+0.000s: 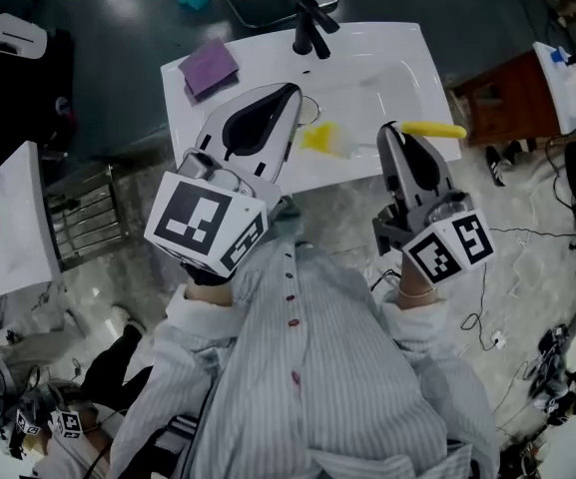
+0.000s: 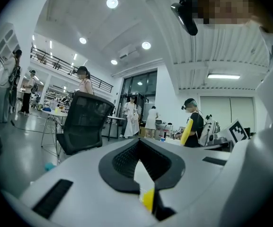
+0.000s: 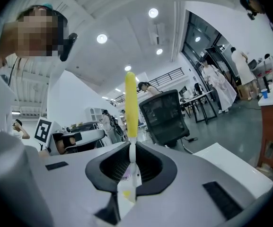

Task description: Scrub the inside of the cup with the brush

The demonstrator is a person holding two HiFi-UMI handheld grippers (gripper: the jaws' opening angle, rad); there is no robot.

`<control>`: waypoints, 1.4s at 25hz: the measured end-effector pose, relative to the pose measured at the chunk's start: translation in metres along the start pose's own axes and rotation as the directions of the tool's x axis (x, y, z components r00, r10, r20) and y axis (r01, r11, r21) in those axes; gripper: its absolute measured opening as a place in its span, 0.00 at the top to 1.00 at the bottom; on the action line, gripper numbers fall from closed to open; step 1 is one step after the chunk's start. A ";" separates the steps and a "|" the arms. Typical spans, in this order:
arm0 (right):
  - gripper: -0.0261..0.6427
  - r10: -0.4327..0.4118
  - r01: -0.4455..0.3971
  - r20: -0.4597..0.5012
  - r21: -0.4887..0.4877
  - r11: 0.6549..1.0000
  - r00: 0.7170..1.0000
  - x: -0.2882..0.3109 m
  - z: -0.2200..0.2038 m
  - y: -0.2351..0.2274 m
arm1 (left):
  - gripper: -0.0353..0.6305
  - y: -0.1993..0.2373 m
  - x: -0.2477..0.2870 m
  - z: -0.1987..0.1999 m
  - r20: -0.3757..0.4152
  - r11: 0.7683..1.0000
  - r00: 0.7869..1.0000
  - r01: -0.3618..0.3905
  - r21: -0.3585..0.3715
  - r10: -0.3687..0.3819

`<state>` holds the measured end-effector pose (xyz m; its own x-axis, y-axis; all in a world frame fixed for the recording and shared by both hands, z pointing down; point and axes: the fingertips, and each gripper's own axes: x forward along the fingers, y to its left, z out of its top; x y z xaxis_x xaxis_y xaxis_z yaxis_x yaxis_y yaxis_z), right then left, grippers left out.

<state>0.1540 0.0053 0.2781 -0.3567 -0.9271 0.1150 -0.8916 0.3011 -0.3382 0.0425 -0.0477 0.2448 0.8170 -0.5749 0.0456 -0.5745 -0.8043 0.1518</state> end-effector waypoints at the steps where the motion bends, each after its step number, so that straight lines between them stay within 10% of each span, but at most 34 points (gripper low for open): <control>1: 0.88 0.000 0.000 0.000 0.002 1.000 1.000 0.008 0.003 -0.005 | 0.93 0.007 0.007 0.001 -0.002 1.000 1.000 -0.001 -0.004 0.001; 35: 0.88 0.112 -0.112 -0.116 0.007 0.994 0.987 0.107 0.023 -0.057 | 0.93 0.084 0.068 -0.036 -0.139 0.990 0.985 -0.116 -0.081 0.104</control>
<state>0.1731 -0.1166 0.2886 -0.4840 -0.8555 0.1841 -0.8443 0.4013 -0.3550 0.0518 -0.1492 0.2961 0.7516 -0.6292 0.1979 -0.6596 -0.7172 0.2250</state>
